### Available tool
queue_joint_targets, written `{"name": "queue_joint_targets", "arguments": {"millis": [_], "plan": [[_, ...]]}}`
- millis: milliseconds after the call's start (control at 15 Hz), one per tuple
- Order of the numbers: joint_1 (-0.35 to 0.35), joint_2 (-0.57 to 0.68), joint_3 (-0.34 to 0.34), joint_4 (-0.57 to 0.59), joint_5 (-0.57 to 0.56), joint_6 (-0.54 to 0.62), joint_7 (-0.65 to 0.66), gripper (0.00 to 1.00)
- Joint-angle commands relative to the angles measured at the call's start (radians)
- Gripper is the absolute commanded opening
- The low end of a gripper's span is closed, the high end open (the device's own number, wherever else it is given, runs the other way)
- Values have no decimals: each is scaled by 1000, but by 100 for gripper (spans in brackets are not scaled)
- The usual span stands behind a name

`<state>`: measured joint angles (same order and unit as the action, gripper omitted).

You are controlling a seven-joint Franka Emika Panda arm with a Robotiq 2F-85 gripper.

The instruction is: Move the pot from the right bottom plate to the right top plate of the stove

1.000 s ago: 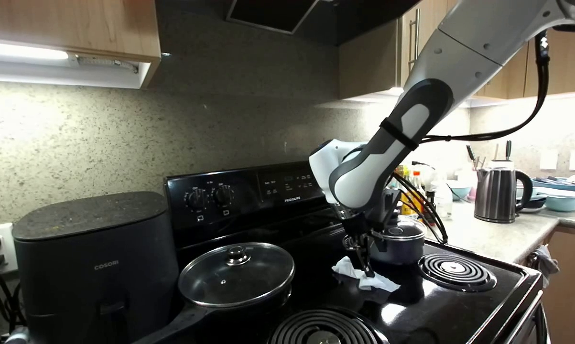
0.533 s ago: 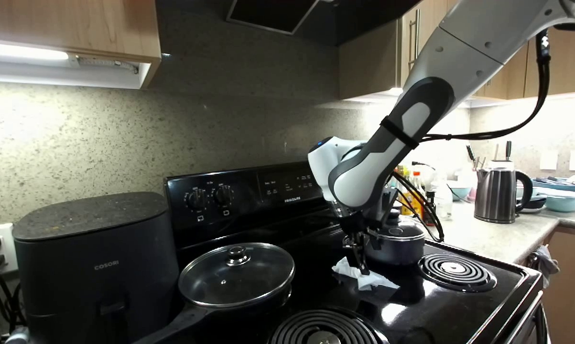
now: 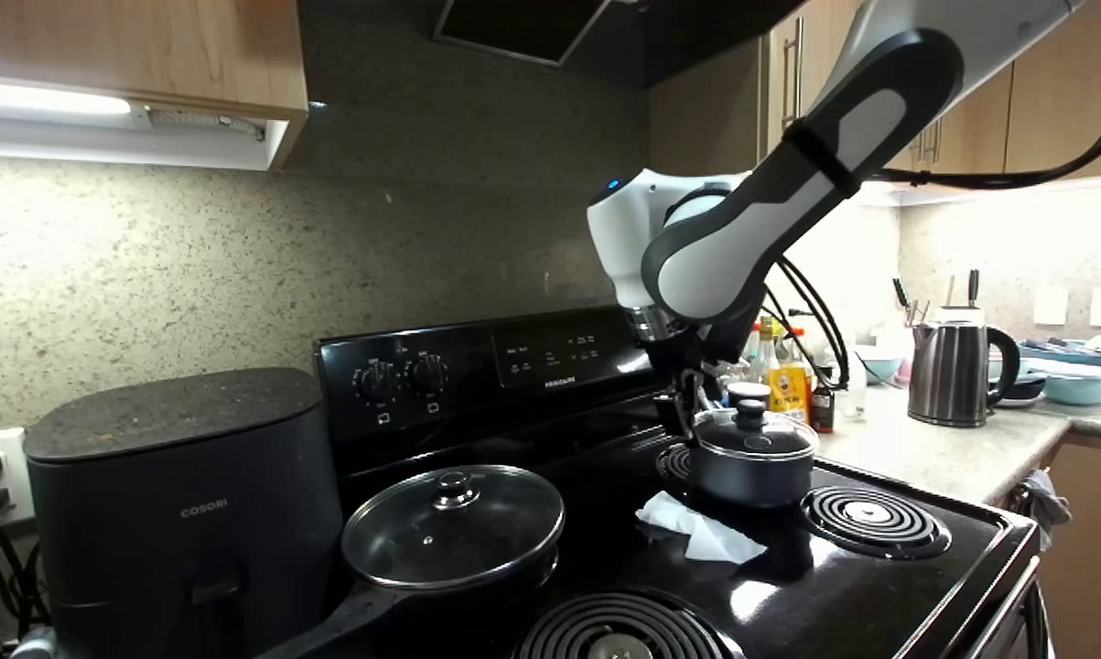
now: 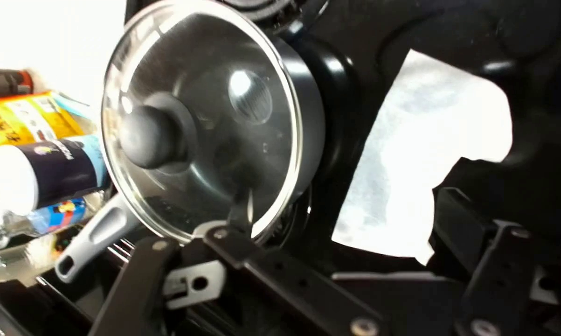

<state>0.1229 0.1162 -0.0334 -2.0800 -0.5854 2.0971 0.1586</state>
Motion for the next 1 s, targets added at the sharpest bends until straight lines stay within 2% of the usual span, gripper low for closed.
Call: {"name": "queue_joint_targets", "arguments": {"millis": [0,400,533,600,867,933], "plan": [[-20,-109,18,-94,-34,-104,86,100],[-74,-176,6,-225,32,-224,201,100],[-96,-168,2,-250,16,-256,260,100],[-91,-140,13,-207,9,-228,211,100],[-97,-137,17,-207,9,-229,217,100],[-95,-138,19,-209,9,-195,185,100]]}}
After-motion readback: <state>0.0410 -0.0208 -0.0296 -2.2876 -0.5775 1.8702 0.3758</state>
